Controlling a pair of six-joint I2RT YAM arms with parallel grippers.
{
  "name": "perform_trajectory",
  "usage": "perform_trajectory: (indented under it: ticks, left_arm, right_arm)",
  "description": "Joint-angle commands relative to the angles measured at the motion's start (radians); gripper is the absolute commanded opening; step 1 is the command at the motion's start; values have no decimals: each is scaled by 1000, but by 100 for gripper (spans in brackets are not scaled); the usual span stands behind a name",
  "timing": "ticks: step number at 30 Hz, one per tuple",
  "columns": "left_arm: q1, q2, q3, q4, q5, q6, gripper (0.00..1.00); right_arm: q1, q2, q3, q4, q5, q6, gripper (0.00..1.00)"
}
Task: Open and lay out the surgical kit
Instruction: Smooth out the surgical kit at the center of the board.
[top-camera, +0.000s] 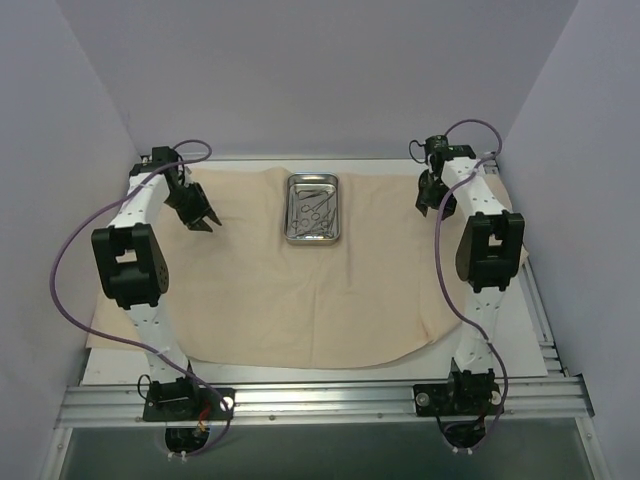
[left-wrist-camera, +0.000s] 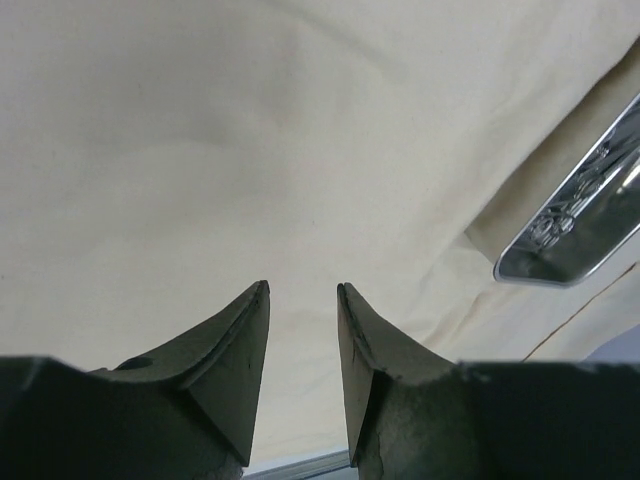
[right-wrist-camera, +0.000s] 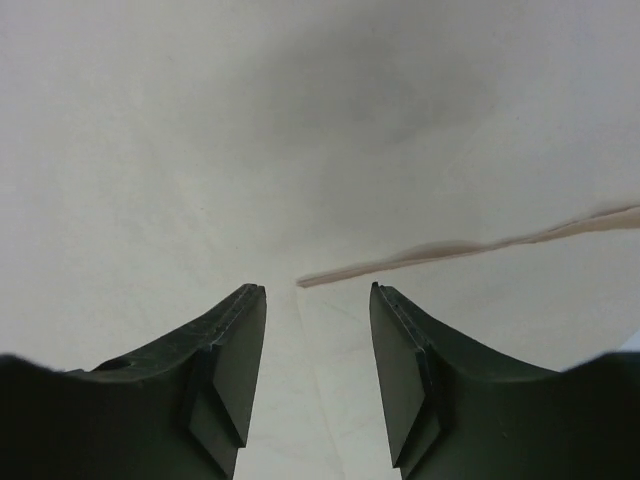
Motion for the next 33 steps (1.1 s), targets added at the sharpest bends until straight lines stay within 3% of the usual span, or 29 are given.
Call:
perform_trajectory:
  ticks: [1,7,33]
  left_arm:
    - [-5,-108,-89,80,39,10,42]
    - [-6,-193,-200,77,63,22,42]
    - [-2,-179,-174,57,85,40,42]
  right_arm:
    - [13,-3,-54,-24,61,38,46]
    - [27,33,-70,-31,69,72,54]
    - [56,57,-202,-24,120,106,50]
